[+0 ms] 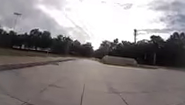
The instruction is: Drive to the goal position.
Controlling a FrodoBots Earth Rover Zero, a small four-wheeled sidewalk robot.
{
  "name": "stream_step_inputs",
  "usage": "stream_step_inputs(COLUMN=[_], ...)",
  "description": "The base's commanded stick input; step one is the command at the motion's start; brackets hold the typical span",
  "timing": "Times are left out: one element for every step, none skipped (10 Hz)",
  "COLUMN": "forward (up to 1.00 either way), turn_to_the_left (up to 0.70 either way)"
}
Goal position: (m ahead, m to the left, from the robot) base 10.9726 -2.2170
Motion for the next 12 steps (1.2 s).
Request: stream_step_inputs(forward=[0.7, 0.7, 0.7, 0.7, 0.7, 0.7, 0.7, 0.7, 0.7, 0.7, 0.7, 0.7], turn_to_the_left=[0.0, 0.0, 0.0, 0.0, 0.0, 0.0, 0.0, 0.0, 0.0, 0.0, 0.0, 0.0])
